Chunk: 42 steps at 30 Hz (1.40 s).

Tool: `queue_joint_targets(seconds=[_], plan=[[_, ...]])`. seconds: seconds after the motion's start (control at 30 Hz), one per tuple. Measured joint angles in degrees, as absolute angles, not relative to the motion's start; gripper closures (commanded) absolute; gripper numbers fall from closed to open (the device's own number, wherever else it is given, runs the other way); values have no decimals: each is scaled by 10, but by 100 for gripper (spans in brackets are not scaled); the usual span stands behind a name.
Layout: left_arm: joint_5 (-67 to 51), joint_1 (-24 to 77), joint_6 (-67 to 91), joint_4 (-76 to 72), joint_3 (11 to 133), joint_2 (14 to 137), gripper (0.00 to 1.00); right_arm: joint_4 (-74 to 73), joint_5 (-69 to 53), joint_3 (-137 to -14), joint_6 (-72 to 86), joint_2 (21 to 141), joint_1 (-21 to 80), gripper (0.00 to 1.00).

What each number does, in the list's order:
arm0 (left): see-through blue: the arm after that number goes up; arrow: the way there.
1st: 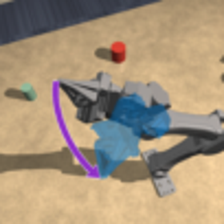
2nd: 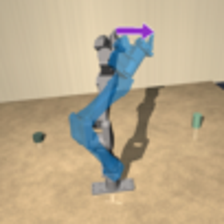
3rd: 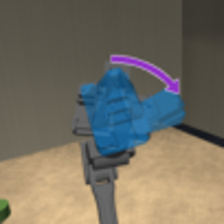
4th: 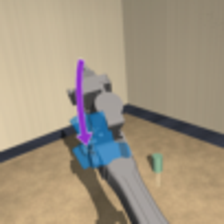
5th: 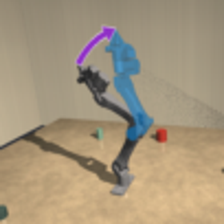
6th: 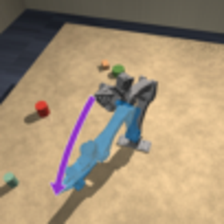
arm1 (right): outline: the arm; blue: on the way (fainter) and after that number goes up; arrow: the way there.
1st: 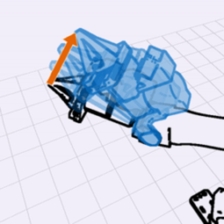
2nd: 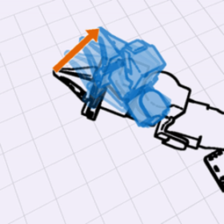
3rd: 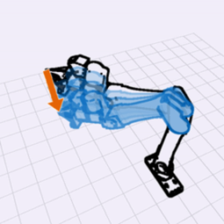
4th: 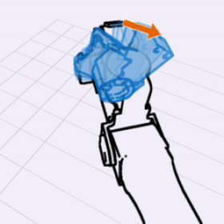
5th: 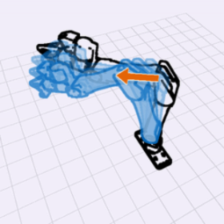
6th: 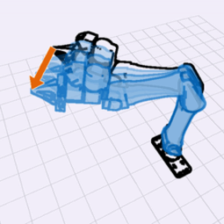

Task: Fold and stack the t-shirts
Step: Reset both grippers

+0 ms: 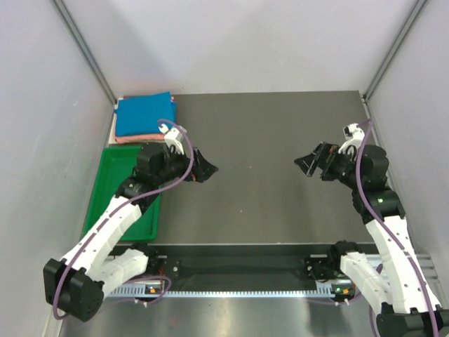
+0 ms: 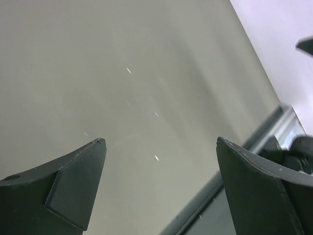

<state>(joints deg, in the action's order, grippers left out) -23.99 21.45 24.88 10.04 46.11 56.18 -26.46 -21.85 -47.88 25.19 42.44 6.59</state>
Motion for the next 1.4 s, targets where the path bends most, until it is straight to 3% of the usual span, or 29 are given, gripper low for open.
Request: queue_joint_targets(seconds=[1.4], plan=[[-229,249,265,59,433,522,1,-291,-181,-436,251,394,66,0]])
